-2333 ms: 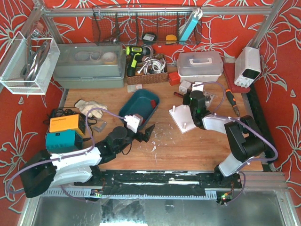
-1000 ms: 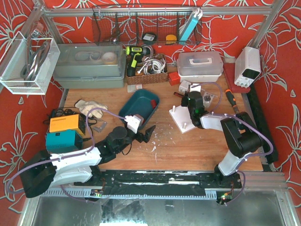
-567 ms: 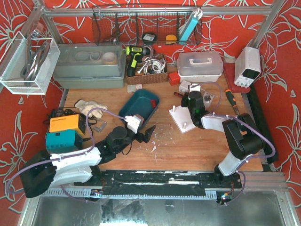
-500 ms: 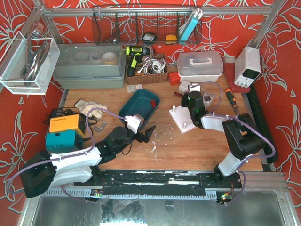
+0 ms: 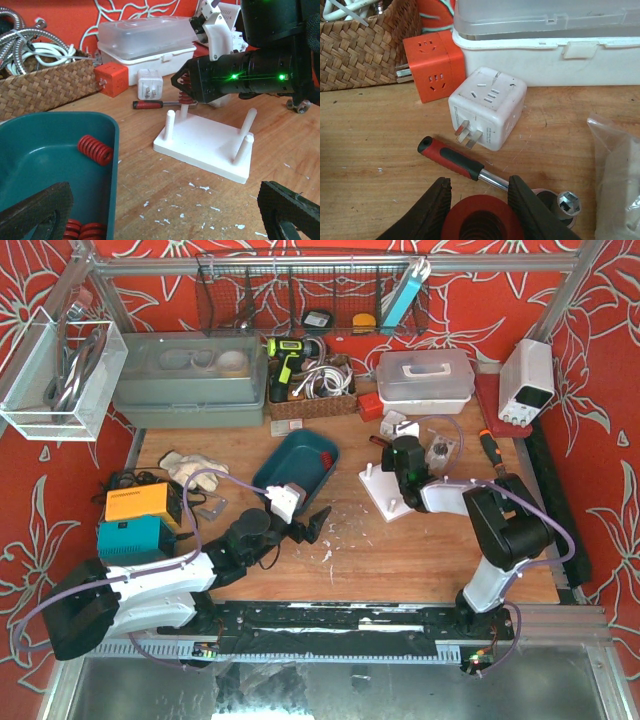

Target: Install the large spring

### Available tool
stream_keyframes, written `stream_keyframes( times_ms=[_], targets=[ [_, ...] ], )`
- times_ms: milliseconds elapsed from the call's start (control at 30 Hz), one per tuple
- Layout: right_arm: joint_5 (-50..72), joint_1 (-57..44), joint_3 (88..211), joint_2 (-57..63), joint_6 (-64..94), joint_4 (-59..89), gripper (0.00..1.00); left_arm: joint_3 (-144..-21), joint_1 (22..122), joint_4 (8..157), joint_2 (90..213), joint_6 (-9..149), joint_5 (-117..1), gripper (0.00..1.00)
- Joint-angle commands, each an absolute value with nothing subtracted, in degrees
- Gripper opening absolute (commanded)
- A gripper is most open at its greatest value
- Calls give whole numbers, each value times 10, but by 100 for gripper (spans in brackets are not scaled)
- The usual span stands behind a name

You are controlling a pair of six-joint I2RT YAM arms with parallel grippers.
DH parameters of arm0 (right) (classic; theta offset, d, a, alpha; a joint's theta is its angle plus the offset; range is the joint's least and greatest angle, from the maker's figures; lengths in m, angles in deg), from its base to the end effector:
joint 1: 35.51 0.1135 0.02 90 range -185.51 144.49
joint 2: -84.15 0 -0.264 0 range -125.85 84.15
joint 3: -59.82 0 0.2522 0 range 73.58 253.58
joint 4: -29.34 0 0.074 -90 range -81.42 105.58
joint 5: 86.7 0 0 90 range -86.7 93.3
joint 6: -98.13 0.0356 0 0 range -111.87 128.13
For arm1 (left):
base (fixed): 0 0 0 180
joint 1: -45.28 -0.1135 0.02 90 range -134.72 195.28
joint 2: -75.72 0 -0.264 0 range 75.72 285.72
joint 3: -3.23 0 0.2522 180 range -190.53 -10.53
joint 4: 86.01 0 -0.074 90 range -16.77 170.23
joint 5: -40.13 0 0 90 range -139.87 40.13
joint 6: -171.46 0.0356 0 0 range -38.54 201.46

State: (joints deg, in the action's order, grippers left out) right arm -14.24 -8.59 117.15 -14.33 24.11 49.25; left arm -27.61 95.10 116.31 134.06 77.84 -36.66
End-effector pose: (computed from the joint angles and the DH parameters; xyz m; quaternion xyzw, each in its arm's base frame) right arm 0.3164 0.1486 0.1696 0.0080 0.8202 0.0870 0.5654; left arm 0.1439 -0.1578 0.2119 0.2164 0.7051 -0.2254 0.6366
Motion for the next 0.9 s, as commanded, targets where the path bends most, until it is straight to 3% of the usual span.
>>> stream_keyframes(
  times_ms=[0,233,500,633,767,867],
  targets=[
    [-153,-83,1186,-154,256,491,30,-282,949,1172,1340,787,-364,100],
    [-154,-84,1199,-110,262,424,47,-283,949,1172,1338,786,-360,100],
    [-119,-84,1302,9,280,156,66,-282,949,1170,1333,777,-334,100],
    [-59,-84,1343,76,276,8,71,-286,949,1151,1335,744,-267,100],
    [-21,-84,1321,160,241,-42,87,-316,944,1090,1356,710,-214,100],
    [-23,-84,1290,233,237,-62,94,-353,912,1035,1376,641,-241,91]
  ],
)
